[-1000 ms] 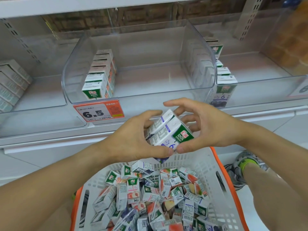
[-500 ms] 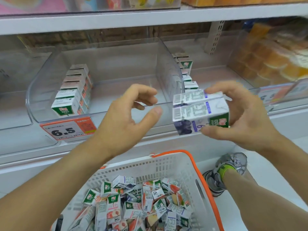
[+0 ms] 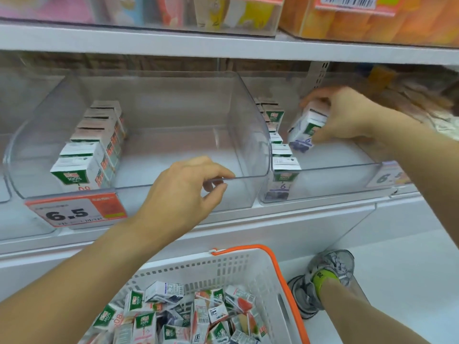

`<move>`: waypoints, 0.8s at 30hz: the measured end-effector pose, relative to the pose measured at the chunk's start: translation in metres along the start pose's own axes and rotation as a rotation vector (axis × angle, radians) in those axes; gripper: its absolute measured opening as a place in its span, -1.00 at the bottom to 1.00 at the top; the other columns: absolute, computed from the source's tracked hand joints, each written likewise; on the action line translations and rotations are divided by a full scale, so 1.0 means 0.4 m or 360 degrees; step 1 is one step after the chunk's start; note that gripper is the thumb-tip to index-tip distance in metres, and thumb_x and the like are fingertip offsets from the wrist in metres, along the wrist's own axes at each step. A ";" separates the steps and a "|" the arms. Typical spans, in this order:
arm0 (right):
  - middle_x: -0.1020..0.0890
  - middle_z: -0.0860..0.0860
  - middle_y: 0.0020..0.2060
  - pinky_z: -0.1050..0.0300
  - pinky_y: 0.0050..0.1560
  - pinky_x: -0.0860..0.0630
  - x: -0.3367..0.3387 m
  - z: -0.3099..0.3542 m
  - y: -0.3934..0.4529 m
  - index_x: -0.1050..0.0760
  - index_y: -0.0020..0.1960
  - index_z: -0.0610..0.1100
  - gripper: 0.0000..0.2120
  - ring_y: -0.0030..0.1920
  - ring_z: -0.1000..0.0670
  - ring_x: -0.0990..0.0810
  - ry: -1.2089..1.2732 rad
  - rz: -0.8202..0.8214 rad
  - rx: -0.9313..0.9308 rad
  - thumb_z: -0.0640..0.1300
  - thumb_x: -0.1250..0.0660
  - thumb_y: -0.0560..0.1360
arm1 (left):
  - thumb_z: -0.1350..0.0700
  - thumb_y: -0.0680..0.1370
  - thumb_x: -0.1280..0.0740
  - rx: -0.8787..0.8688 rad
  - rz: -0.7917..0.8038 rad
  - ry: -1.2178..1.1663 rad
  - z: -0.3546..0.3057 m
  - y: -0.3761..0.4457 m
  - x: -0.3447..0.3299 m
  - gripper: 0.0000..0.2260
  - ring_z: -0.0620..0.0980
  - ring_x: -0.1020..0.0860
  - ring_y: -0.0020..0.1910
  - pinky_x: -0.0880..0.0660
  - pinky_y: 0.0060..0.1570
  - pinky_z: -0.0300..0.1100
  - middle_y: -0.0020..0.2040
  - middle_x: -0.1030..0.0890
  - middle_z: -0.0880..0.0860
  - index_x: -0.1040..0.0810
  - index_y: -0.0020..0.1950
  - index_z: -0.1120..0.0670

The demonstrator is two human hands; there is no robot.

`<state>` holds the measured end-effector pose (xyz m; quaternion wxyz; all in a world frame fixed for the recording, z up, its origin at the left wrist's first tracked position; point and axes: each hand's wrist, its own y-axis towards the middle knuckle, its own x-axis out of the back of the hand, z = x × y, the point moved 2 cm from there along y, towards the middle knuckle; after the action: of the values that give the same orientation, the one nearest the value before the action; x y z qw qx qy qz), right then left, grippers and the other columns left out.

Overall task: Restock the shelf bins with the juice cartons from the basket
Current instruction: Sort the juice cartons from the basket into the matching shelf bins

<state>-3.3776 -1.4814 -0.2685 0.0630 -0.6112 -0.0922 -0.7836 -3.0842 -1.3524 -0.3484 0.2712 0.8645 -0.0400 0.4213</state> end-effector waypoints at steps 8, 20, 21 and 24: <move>-0.45 -0.01 0.25 0.12 0.07 -0.45 -0.091 0.050 0.142 -0.25 0.47 0.08 0.00 0.20 -0.07 -0.47 0.0033 0.0197 0.0006 -0.25 -0.67 0.18 | -0.01 0.51 -0.29 0.0000 0.0082 -0.0064 0.003 -0.004 0.023 -0.77 -0.35 -0.51 -0.18 -0.36 -0.16 -0.49 -0.17 -0.58 -0.24 -0.68 0.08 -0.12; -0.57 -0.09 0.21 0.10 0.13 -0.53 -0.120 0.003 0.085 -0.53 0.31 -0.02 -0.38 0.16 -0.08 -0.59 0.0319 0.0015 0.0088 -0.22 -0.63 0.30 | -0.01 0.51 -0.28 0.0007 0.0043 -0.0036 0.002 -0.007 0.013 -0.77 -0.25 -0.54 -0.19 -0.49 -0.15 -0.30 -0.18 -0.58 -0.24 -0.68 0.08 -0.13; -0.59 -0.06 0.20 0.10 0.14 -0.53 -0.113 0.006 0.074 -0.53 0.31 -0.03 -0.42 0.15 -0.07 -0.60 0.0335 0.0011 0.0084 -0.20 -0.60 0.34 | 0.00 0.51 -0.28 0.0004 0.0029 -0.0030 0.003 -0.007 0.013 -0.77 -0.25 -0.53 -0.20 -0.51 -0.15 -0.27 -0.19 -0.58 -0.24 -0.68 0.08 -0.14; -0.62 0.00 0.05 0.06 0.17 -0.57 -0.076 0.028 0.004 -0.57 0.25 -0.10 -0.60 0.03 -0.01 -0.63 0.0297 -0.0213 0.0071 -0.18 -0.52 0.43 | 0.03 0.51 -0.28 -0.0031 -0.0008 -0.0009 0.010 -0.010 0.006 -0.76 -0.19 -0.55 -0.21 -0.56 -0.14 -0.11 -0.18 -0.60 -0.20 -0.69 0.09 -0.12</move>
<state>-3.3593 -1.4808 -0.2954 0.0325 -0.5266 -0.1438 -0.8372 -3.0784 -1.3508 -0.3502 0.2806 0.8631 -0.0426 0.4178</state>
